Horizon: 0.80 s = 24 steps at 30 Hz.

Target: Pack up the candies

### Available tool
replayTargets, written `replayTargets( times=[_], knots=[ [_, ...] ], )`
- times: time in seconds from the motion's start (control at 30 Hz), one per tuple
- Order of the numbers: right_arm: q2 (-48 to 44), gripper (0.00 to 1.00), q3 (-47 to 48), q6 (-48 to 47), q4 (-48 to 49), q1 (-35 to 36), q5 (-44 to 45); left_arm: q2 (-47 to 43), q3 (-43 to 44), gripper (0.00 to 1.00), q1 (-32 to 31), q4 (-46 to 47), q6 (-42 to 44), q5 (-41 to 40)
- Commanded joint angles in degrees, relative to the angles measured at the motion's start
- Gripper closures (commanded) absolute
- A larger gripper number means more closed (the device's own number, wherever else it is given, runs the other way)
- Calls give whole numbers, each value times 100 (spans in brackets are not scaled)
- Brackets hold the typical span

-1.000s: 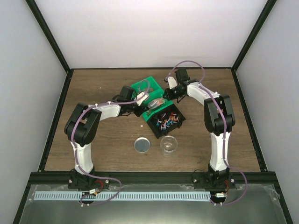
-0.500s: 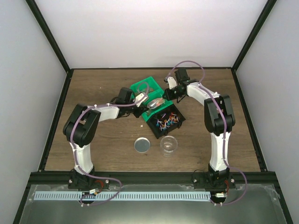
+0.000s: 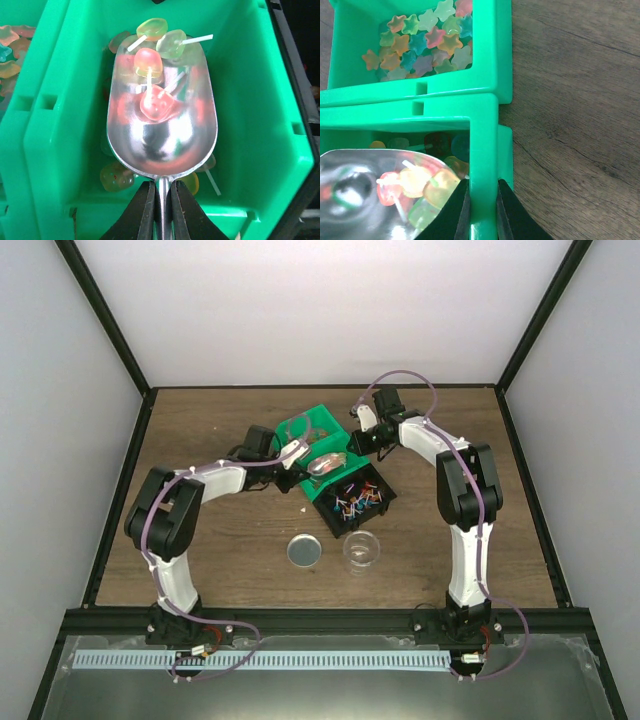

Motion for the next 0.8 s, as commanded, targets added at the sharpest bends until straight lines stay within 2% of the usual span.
replayTargets(
  times=[0.0, 0.1, 0.23, 0.43, 0.5, 0.67, 0.77],
  knots=[
    [-186, 99, 36, -98, -41, 82, -69, -330, -20, 96, 79, -228, 328, 279],
    [-192, 98, 51, -133, 21, 77, -83, -464, -65, 96, 117, -303, 463, 338],
    [-258, 83, 44, -203, 5, 56, -90, -659, -175, 96, 185, -390, 642, 390],
    [-369, 39, 181, -209, -150, 38, -219, -978, -268, 96, 251, -381, 562, 495],
    [-457, 28, 255, -200, -166, 10, -270, -1074, -275, 96, 264, -439, 598, 487],
    [-569, 22, 348, -177, -216, -67, -517, -1419, -538, 96, 320, -412, 759, 615],
    [-853, 18, 92, -370, -170, -155, -682, -1606, -785, 96, 323, -115, 657, 724]
  ],
)
